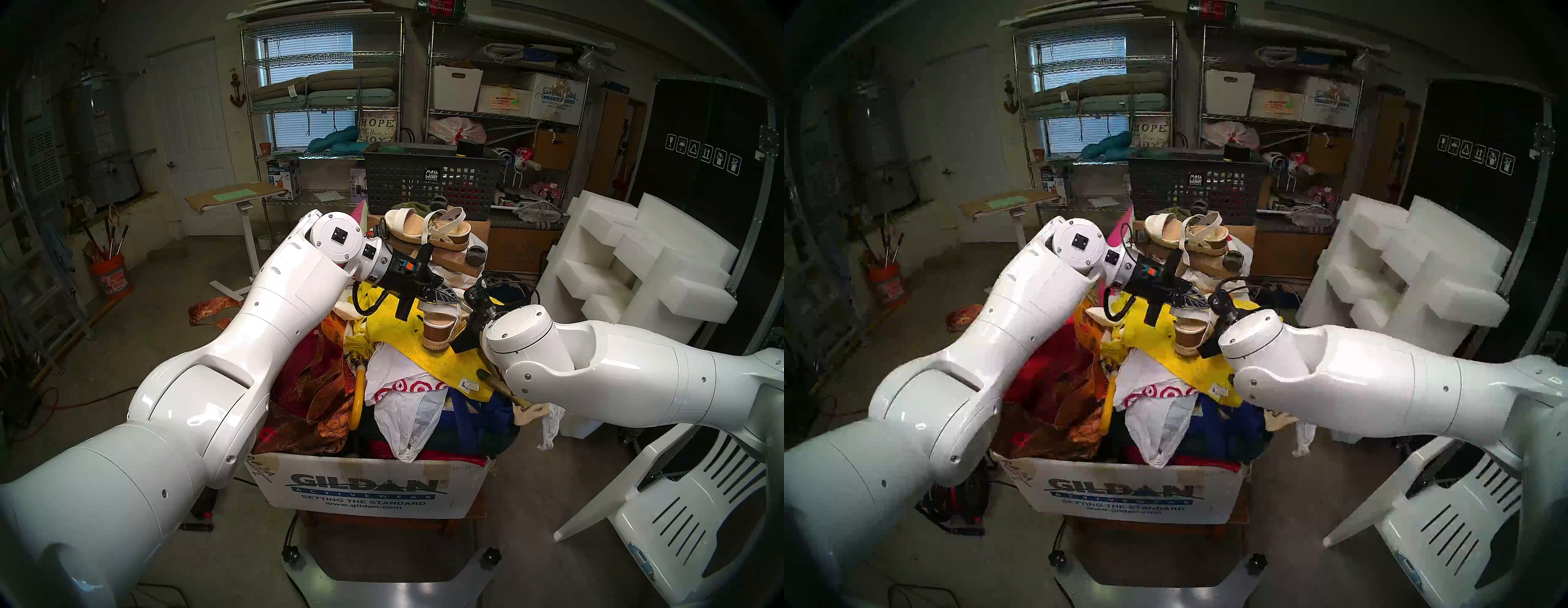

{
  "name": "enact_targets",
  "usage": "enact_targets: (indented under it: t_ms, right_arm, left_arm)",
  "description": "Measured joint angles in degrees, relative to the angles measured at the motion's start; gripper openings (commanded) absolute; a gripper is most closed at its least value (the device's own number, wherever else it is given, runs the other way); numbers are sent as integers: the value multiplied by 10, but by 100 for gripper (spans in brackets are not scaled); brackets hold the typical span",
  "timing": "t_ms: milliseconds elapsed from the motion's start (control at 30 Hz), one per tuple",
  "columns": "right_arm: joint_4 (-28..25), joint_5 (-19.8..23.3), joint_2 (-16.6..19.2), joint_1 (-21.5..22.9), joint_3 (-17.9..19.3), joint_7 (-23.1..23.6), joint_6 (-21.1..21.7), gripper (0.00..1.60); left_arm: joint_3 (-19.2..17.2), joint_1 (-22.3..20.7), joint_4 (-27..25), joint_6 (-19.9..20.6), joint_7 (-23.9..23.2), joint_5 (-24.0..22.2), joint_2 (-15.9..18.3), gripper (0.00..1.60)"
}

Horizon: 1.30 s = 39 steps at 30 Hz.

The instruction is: Unbuckle a shoe

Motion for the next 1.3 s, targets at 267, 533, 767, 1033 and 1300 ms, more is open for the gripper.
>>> enact_targets:
  t_ms: [267,533,767,1033,1300]
  right_arm:
    - [0,-6,-2,1,0,8,3,0]
    - [-5,-7,-5,-1,0,2,0,0]
    - [-11,-7,-5,-3,0,-4,-1,0]
    - [-20,-7,0,-5,0,-10,-3,0]
    - [-29,-7,8,-7,0,-14,-4,0]
  left_arm:
    - [-2,-12,32,-18,21,21,-4,45]
    - [-6,-23,43,-32,24,29,-5,73]
    - [-7,-27,43,-39,25,29,-7,70]
    - [1,-29,43,-42,24,44,-7,75]
    - [2,-29,43,-44,33,61,-9,78]
